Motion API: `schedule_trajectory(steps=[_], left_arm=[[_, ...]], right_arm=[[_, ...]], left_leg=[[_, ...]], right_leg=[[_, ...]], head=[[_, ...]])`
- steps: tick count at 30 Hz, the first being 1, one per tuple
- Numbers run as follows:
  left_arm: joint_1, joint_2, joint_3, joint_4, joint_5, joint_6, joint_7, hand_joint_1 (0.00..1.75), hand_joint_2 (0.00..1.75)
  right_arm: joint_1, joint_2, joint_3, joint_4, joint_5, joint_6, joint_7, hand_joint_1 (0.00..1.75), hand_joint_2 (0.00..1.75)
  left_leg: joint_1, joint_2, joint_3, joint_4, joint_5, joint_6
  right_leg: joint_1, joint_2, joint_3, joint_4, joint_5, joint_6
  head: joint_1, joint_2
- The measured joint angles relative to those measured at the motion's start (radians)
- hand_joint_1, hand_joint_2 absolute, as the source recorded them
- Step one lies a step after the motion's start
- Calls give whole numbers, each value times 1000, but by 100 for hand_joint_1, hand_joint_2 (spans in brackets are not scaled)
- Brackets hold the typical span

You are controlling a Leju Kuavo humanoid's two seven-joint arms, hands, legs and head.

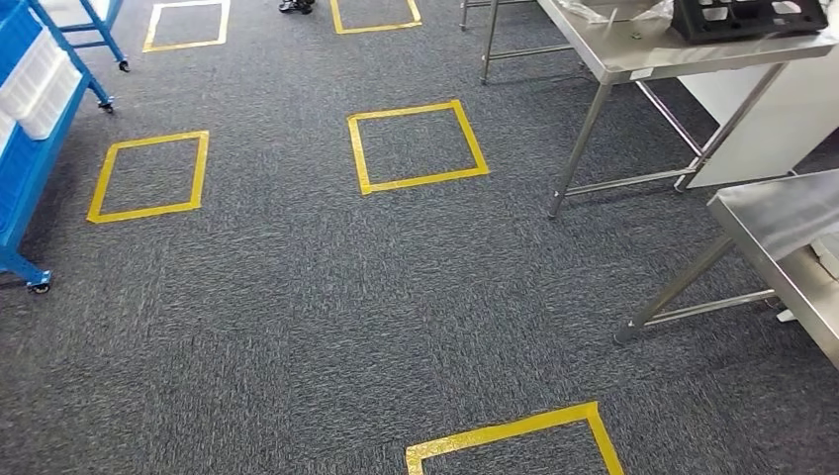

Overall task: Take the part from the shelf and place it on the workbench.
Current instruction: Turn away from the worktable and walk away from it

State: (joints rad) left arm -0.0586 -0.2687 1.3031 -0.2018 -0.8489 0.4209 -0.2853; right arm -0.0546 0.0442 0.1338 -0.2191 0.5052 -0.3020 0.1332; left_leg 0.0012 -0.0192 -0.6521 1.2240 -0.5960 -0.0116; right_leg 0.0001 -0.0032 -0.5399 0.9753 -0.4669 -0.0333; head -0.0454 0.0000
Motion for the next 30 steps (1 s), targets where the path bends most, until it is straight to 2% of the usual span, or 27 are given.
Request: schedule_trajectory(steps=[1,2,3,4,5,7,8,10,11,12,14,15,16,17,18,19,21,22,23,25,26,27,28,30], left_arm=[[0,0,0,0,-4,18,8,0,0],[0,0,0,0,-9,35,16,0,0],[1,0,0,0,-14,51,24,0,0],[1,0,0,0,-21,64,31,0,0],[0,0,0,0,-29,74,39,0,0],[-3,-2,-4,0,-46,87,56,0,0],[-4,-2,-6,0,-53,91,64,0,0],[-3,-3,-9,0,-64,98,77,0,0],[-2,-3,-10,0,-70,104,83,0,0],[-2,-4,-12,0,-75,111,88,0,0],[-3,-5,-17,0,-82,126,101,0,0],[-3,-6,-20,0,-84,134,111,0,0],[-3,-7,-22,0,-86,145,124,0,0],[-2,-8,-23,0,-89,157,138,0,0],[-1,-10,-24,0,-91,169,151,0,0],[-1,-12,-25,0,-92,178,161,0,0],[-1,-17,-26,0,-93,186,170,0,0],[-2,-19,-27,0,-94,188,172,0,0],[-3,-21,-27,0,-95,189,173,0,0],[-1,-22,-28,0,-95,191,174,0,0],[0,-22,-28,0,-95,192,175,0,0],[1,-22,-28,0,-95,193,176,0,0],[0,-22,-28,0,-95,195,179,0,0],[-1,-22,-28,0,-96,200,193,0,0]], right_arm=[[1,0,-2,5,3,6,-6,0,0],[1,0,-3,8,8,10,-15,0,0],[-1,1,-3,10,15,14,-27,0,0],[-4,4,-3,11,24,21,-40,0,0],[-9,7,-3,11,33,33,-53,0,0],[-24,19,-1,12,54,79,-74,0,0],[-33,26,1,12,66,107,-79,0,0],[-49,40,11,13,91,148,-83,0,0],[-54,46,18,13,102,158,-84,0,0],[-58,50,25,13,111,166,-84,0,0],[-61,54,38,14,129,185,-75,0,0],[-62,56,45,15,139,196,-63,0,0],[-63,58,53,17,151,209,-45,0,0],[-63,60,62,18,162,221,-26,0,0],[-64,62,70,20,171,229,-10,0,0],[-64,63,76,20,177,236,1,0,0],[-66,64,87,21,182,241,10,0,0],[-68,64,91,22,183,243,12,0,0],[-69,65,95,22,183,244,13,0,0],[-72,68,101,23,184,244,14,0,0],[-74,69,102,23,184,244,15,0,0],[-75,70,103,24,184,244,15,0,0],[-75,72,104,24,186,246,17,0,0],[-75,73,108,26,198,258,28,0,0]], left_leg=[[4,4,-20,44,-13,-5],[7,8,-23,53,-8,-9],[10,13,-6,25,14,-13],[12,25,29,-37,46,-15],[13,48,70,-111,73,-17],[10,81,122,-209,102,-9],[7,85,128,-225,103,-2],[4,65,125,-229,111,14],[4,56,125,-233,117,21],[5,47,123,-237,124,28],[6,28,116,-239,134,37],[5,17,111,-239,138,39],[4,4,107,-237,140,40],[3,-9,104,-236,142,40],[2,-23,103,-235,143,39],[2,-37,103,-234,144,37],[1,-62,101,-231,146,32],[1,-73,98,-229,148,27],[1,-82,94,-228,150,22],[3,-101,88,-230,155,9],[4,-100,84,-226,153,4],[4,-86,76,-210,141,0],[3,-64,58,-173,117,-3],[2,-15,3,-47,44,-7]], right_leg=[[0,-14,0,1,0,0],[0,-29,-1,2,-1,0],[-1,-42,-1,3,-1,1],[-2,-54,-2,6,-2,4],[-2,-64,-2,11,-4,8],[1,-80,-3,23,-10,20],[3,-88,-3,26,-12,26],[0,-102,-2,28,-12,39],[-3,-94,-4,36,-20,45],[-7,-75,-13,57,-39,50],[-12,-24,-56,160,-108,58],[-13,-11,-86,229,-143,59],[-13,-5,-110,286,-164,60],[-13,-2,-121,311,-164,59],[-13,1,-114,298,-145,57],[-13,6,-89,247,-110,54],[-14,44,-22,105,-46,46],[-13,61,-1,56,-30,42],[-12,72,10,31,-25,40],[-10,59,10,27,-24,33],[-10,47,11,23,-20,27],[-11,36,11,19,-17,21],[-12,23,11,14,-14,14],[-10,-4,8,12,-12,7]], head=[[0,0],[0,0],[0,0],[0,0],[0,0],[0,0],[0,0],[0,0],[0,0],[0,0],[0,0],[0,0],[0,0],[0,0],[0,0],[0,0],[0,0],[0,0],[0,0],[0,0],[0,0],[0,0],[0,0],[0,0]])
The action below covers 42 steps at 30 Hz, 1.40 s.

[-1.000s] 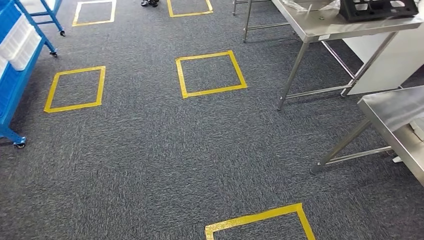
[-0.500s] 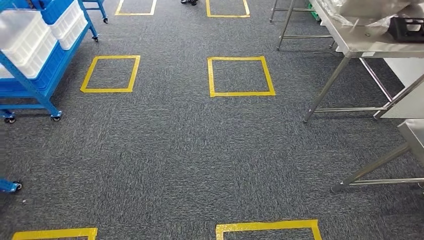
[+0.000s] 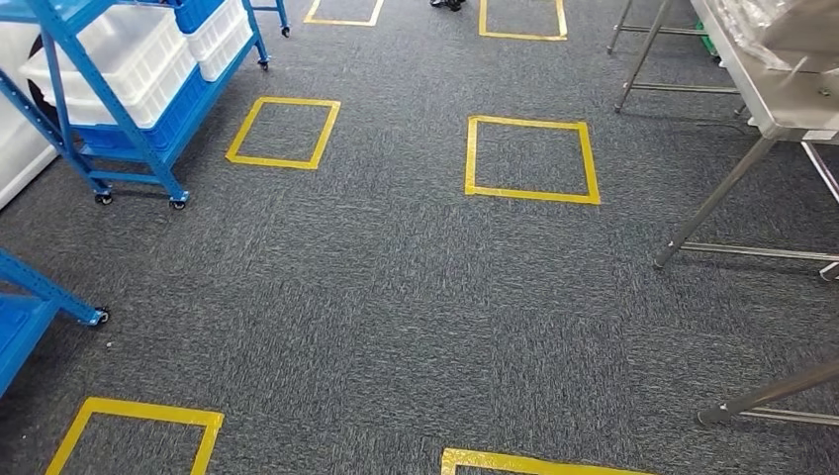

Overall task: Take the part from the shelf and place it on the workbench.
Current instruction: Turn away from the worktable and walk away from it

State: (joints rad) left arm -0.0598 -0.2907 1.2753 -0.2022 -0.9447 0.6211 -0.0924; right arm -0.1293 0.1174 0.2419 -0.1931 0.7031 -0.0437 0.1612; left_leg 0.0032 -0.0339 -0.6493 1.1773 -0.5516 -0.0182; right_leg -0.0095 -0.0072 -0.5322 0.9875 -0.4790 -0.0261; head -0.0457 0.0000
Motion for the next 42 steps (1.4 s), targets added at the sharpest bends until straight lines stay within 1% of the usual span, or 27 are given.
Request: schedule_trajectory(steps=[2,3,5,6,8,9,11,13,15,17,18,19,20,22,23,25,27,29,31,32,33,34,35,37,39,40,42], left_arm=[[0,0,0,0,-5,7,23,0,0],[1,0,0,0,-9,9,32,0,0],[2,0,-2,0,-15,11,42,0,0],[2,-1,-3,0,-16,10,41,0,0],[0,-2,-5,0,-12,-2,25,0,0],[0,-2,-6,0,-7,-11,11,0,0],[3,-3,-6,-1,6,-29,-15,0,0],[5,-3,-5,-2,18,-44,-37,0,0],[3,-3,-5,-2,27,-63,-57,0,0],[3,-3,-3,-4,39,-84,-79,0,0],[4,-3,-1,-4,48,-98,-93,0,0],[5,-3,1,-5,57,-113,-109,0,0],[7,-2,5,-5,68,-131,-126,0,0],[7,-2,11,-5,85,-166,-160,0,0],[7,-1,14,-5,90,-183,-173,0,0],[8,1,20,-6,96,-220,-199,0,0],[12,8,22,-6,96,-260,-218,0,0],[15,18,23,-6,89,-294,-231,0,0],[15,29,23,-6,77,-323,-239,0,0],[15,34,22,-6,70,-337,-242,0,0],[16,40,21,-6,61,-351,-246,0,0],[17,47,20,-6,51,-366,-248,0,0],[19,54,17,-6,41,-381,-250,0,0],[21,68,8,-6,23,-405,-253,0,0],[18,80,-2,-6,11,-417,-253,0,0],[18,84,-6,-6,7,-420,-253,0,0],[20,90,-11,-6,3,-420,-251,0,0]], right_arm=[[1,0,8,3,18,17,17,0,0],[0,0,13,4,24,21,21,0,0],[-3,3,18,4,30,23,19,0,0],[-6,4,20,4,32,23,15,0,0],[-11,6,21,4,32,21,5,0,0],[-14,6,22,4,32,20,2,0,0],[-20,7,22,4,32,18,-4,0,0],[-22,8,22,3,30,11,-9,0,0],[-17,6,21,3,25,2,-15,0,0],[-9,3,21,3,17,-8,-19,0,0],[-5,0,21,3,13,-12,-20,0,0],[-2,-3,19,3,9,-15,-21,0,0],[-1,-7,17,3,4,-15,-23,0,0],[-1,-20,8,3,-10,-11,-34,0,0],[-1,-27,1,3,-17,-7,-43,0,0],[1,-50,-18,3,-34,-1,-64,0,0],[4,-65,-41,3,-52,-6,-80,0,0],[12,-76,-65,3,-69,-21,-91,0,0],[24,-86,-87,3,-85,-34,-100,0,0],[31,-89,-98,4,-94,-39,-104,0,0],[38,-92,-109,4,-103,-43,-107,0,0],[45,-93,-121,4,-114,-47,-111,0,0],[51,-95,-134,5,-123,-50,-115,0,0],[61,-96,-159,6,-140,-55,-120,0,0],[68,-99,-182,6,-148,-56,-122,0,0],[70,-101,-190,6,-149,-54,-122,0,0],[70,-103,-203,7,-149,-50,-123,0,0]], left_leg=[[2,18,-43,107,-43,-4],[4,23,-39,111,-37,-6],[7,43,22,14,14,-9],[7,70,63,-58,39,-10],[4,108,113,-151,63,0],[1,113,117,-166,63,6],[0,90,111,-168,69,21],[1,69,108,-172,76,34],[0,47,104,-173,83,45],[-3,22,99,-173,86,50],[-5,8,98,-172,87,51],[-7,-6,99,-172,88,51],[-8,-20,99,-171,88,51],[-10,-45,100,-170,90,49],[-10,-56,99,-169,91,46],[-8,-74,94,-170,94,36],[-5,-82,88,-169,96,24],[-8,-47,71,-133,69,15],[-8,4,20,-22,4,8],[-5,17,-11,48,-30,4],[-2,22,-31,96,-47,1],[0,26,-35,113,-46,-1],[2,30,-18,86,-26,-3],[3,62,63,-56,34,-3],[-2,91,119,-165,66,7],[-4,95,125,-181,66,13],[-5,75,123,-184,72,26]], right_leg=[[3,-29,-4,2,0,-1],[3,-43,-6,3,-1,-1],[3,-70,-7,8,-2,2],[4,-81,-7,12,-5,6],[10,-100,-8,21,-10,17],[12,-110,-8,25,-12,22],[11,-124,-7,27,-14,33],[4,-84,-20,61,-43,44],[0,-21,-68,171,-109,50],[0,1,-128,296,-161,49],[0,3,-142,322,-161,46],[0,5,-141,315,-144,43],[1,10,-122,271,-110,38],[3,45,-57,130,-37,27],[4,64,-32,74,-16,23],[7,78,-17,35,-11,21],[8,56,-15,26,-4,13],[4,31,-9,11,4,0],[5,4,-8,3,7,-9],[7,-12,-10,3,7,-10],[8,-26,-11,4,7,-10],[8,-40,-12,5,6,-10],[8,-53,-12,6,5,-9],[8,-77,-10,10,2,-4],[12,-96,-9,16,-3,6],[14,-104,-8,17,-4,11],[13,-115,-6,19,-5,23]], head=[[0,0],[0,0],[0,0],[0,0],[1,0],[1,0],[1,0],[1,0],[1,0],[1,0],[1,0],[1,0],[1,0],[1,0],[1,0],[1,0],[1,0],[1,0],[0,0],[-1,0],[-1,0],[-1,0],[0,0],[0,0],[0,0],[0,0],[0,0]])
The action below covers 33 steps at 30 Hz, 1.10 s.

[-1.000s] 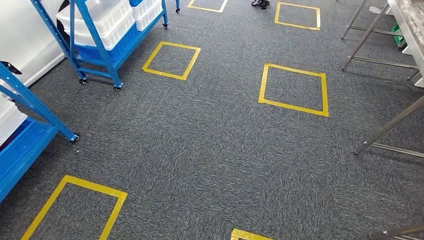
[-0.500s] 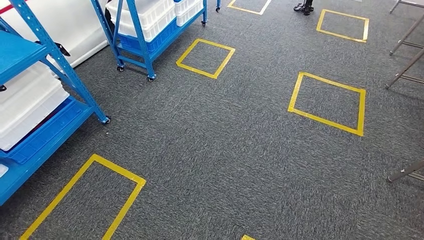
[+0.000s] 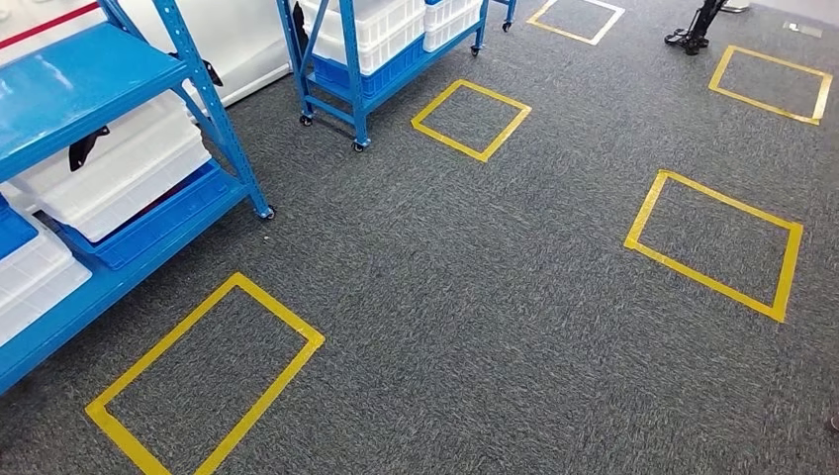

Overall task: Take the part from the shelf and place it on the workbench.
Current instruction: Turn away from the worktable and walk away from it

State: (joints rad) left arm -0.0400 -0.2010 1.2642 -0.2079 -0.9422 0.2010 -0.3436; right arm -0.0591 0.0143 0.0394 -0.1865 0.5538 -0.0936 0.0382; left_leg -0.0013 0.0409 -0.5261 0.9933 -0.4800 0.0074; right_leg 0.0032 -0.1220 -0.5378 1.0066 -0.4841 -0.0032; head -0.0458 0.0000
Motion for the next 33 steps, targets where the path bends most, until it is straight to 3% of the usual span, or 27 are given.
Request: schedule_trajectory(steps=[2,4,6,7,8,9,11,13,15,17,19,21,22,23,24,27,28,30,31,33], left_arm=[[1,4,-4,0,-1,0,2,0,0],[-1,7,-10,0,-5,0,4,0,0],[-2,8,-15,0,-12,-2,7,0,0],[-2,9,-16,0,-15,-4,8,0,0],[-1,10,-18,0,-17,-6,8,0,0],[-1,11,-19,0,-18,-9,9,0,0],[-2,13,-21,0,-19,-13,9,0,0],[-4,13,-22,0,-19,-14,10,0,0],[-2,14,-23,0,-20,-15,10,0,0],[0,17,-24,0,-25,-17,9,0,0],[-2,20,-29,0,-31,-24,7,0,0],[-4,23,-35,0,-35,-32,6,0,0],[-4,25,-38,0,-38,-35,6,0,0],[-2,26,-40,0,-40,-37,5,0,0],[-1,27,-42,0,-42,-41,5,0,0],[-4,33,-47,0,-49,-54,3,0,0],[-5,35,-49,0,-53,-59,2,0,0],[-4,38,-56,0,-60,-70,-1,0,0],[-3,40,-59,0,-63,-75,-2,0,0],[-2,43,-64,0,-69,-85,-3,0,0]], right_arm=[[1,-2,-8,0,0,2,-1,0,0],[5,-5,-14,1,0,4,-3,0,0],[11,-6,-21,2,-1,5,-4,0,0],[13,-7,-25,3,-2,5,-4,0,0],[15,-8,-29,3,-4,4,-4,0,0],[16,-10,-31,3,-6,4,-5,0,0],[18,-14,-36,4,-10,4,-5,0,0],[20,-18,-38,4,-11,4,-6,0,0],[16,-18,-41,5,-11,4,-6,0,0],[14,-17,-43,5,-13,3,-6,0,0],[18,-17,-48,5,-16,2,-8,0,0],[24,-19,-53,5,-17,1,-9,0,0],[26,-19,-55,6,-18,1,-10,0,0],[26,-20,-56,6,-18,1,-11,0,0],[26,-20,-58,6,-18,1,-12,0,0],[26,-20,-61,6,-24,0,-15,0,0],[26,-20,-63,6,-28,-1,-15,0,0],[23,-20,-70,6,-37,-2,-15,0,0],[21,-21,-73,6,-39,-3,-15,0,0],[22,-22,-80,6,-45,-5,-15,0,0]], left_leg=[[3,-17,1,-6,9,12],[5,-35,-3,-9,16,21],[4,-59,-8,-7,20,24],[3,-73,-10,-5,21,24],[3,-87,-10,-4,22,23],[3,-102,-10,-3,22,22],[2,-128,-10,0,23,17],[2,-150,-16,2,24,7],[3,-170,-23,1,27,-7],[3,-140,-37,23,11,-17],[3,-80,-81,119,-49,-23],[7,-55,-143,256,-112,-30],[9,-51,-160,295,-121,-34],[11,-48,-156,295,-110,-36],[12,-42,-131,252,-83,-37],[7,12,-22,46,-2,-27],[5,24,-8,13,5,-21],[2,11,-8,2,8,-9],[4,1,-7,-2,12,-4],[9,-19,-5,-10,22,8]], right_leg=[[-5,35,-7,22,-20,13],[-9,94,-50,121,-83,23],[-11,116,-113,256,-142,25],[-11,117,-128,286,-143,24],[-11,119,-125,279,-125,22],[-11,127,-102,228,-88,20],[-13,172,-38,86,-20,11],[-13,202,-6,12,2,4],[-12,186,-4,5,2,-4],[-14,159,-2,-3,7,-18],[-13,129,-3,-8,9,-30],[-10,97,-4,-8,8,-35],[-8,82,-4,-8,7,-35],[-8,69,-4,-7,6,-35],[-7,56,-3,-7,5,-34],[-2,23,3,-1,-2,-23],[0,14,4,1,-4,-18],[1,-6,8,1,-5,-8],[-1,-3,10,3,-8,-1],[-6,44,-4,43,-41,11]], head=[[0,0],[0,0],[0,0],[0,0],[0,0],[0,0],[0,0],[0,0],[0,0],[0,0],[0,0],[0,0],[0,0],[0,0],[0,0],[0,0],[0,0],[0,0],[0,0],[0,0]])
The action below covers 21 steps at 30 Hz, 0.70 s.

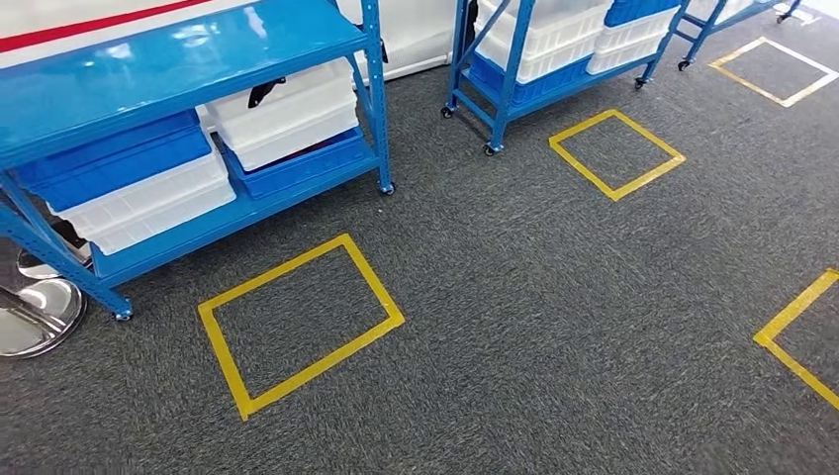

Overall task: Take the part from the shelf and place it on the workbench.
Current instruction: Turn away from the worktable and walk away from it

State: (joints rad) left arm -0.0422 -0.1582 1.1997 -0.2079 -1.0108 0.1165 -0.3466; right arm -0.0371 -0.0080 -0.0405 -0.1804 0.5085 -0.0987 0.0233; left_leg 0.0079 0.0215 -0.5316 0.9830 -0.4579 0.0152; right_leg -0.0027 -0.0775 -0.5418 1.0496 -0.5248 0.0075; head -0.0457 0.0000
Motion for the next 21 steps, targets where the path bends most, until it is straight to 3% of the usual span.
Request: schedule_trajectory(steps=[2,3,4,5,6,7,9,11,13,15,17,19,20,21], left_arm=[[-4,2,-5,0,-4,-7,-1,0,0],[-5,3,-6,0,-4,-10,-1,0,0],[-5,3,-8,0,-6,-13,-1,0,0],[-4,4,-9,0,-8,-16,-1,0,0],[-3,4,-11,0,-10,-18,-1,0,0],[-2,5,-13,0,-13,-20,-1,0,0],[-1,5,-19,0,-15,-22,-3,0,0],[-2,6,-22,0,-17,-22,-4,0,0],[0,8,-23,0,-17,-22,-5,0,0],[2,10,-24,0,-17,-22,-5,0,0],[0,11,-24,0,-17,-22,-5,0,0],[-2,11,-26,0,-19,-23,-6,0,0],[-1,12,-26,0,-21,-25,-6,0,0],[1,12,-27,0,-23,-28,-7,0,0]], right_arm=[[5,-2,-4,0,-5,-2,0,0,0],[7,-2,-6,1,-6,-2,0,0,0],[9,-2,-6,1,-7,-2,0,0,0],[10,-2,-8,2,-7,-2,0,0,0],[11,-3,-9,2,-7,-2,0,0,0],[12,-3,-12,2,-7,-2,0,0,0],[14,-5,-17,3,-8,-2,0,0,0],[13,-5,-20,4,-8,-2,0,0,0],[10,-5,-21,5,-8,-2,0,0,0],[10,-4,-22,5,-8,-2,1,0,0],[15,-4,-22,5,-8,-2,1,0,0],[19,-4,-22,5,-9,-2,1,0,0],[20,-4,-23,5,-11,-2,1,0,0],[20,-4,-24,6,-13,-3,1,0,0]], left_leg=[[2,-21,-4,-2,7,7],[2,-33,-8,-1,9,8],[2,-46,-10,1,11,8],[2,-60,-12,3,11,7],[3,-74,-12,6,11,5],[4,-88,-12,9,11,3],[4,-113,-16,15,9,-7],[3,-131,-24,18,11,-20],[5,-145,-31,17,15,-34],[4,-112,-46,46,-6,-42],[3,-55,-94,153,-71,-46],[5,-33,-154,292,-135,-51],[5,-30,-166,325,-143,-51],[5,-28,-159,320,-133,-51]], right_leg=[[-5,58,-52,115,-69,7],[-7,69,-83,181,-97,8],[-9,72,-105,228,-109,10],[-11,74,-112,242,-102,11],[-13,76,-100,213,-74,11],[-16,84,-71,151,-35,10],[-21,127,-12,21,20,9],[-19,150,5,-25,30,3],[-16,128,3,-27,35,-10],[-17,103,3,-32,40,-27],[-15,75,-1,-35,42,-38],[-9,45,-4,-34,41,-42],[-6,31,-4,-34,41,-42],[-4,17,-4,-33,40,-42]], head=[[0,0],[0,0],[0,0],[0,0],[0,0],[0,0],[0,0],[0,0],[0,0],[0,0],[0,0],[0,0],[0,0],[0,0]])
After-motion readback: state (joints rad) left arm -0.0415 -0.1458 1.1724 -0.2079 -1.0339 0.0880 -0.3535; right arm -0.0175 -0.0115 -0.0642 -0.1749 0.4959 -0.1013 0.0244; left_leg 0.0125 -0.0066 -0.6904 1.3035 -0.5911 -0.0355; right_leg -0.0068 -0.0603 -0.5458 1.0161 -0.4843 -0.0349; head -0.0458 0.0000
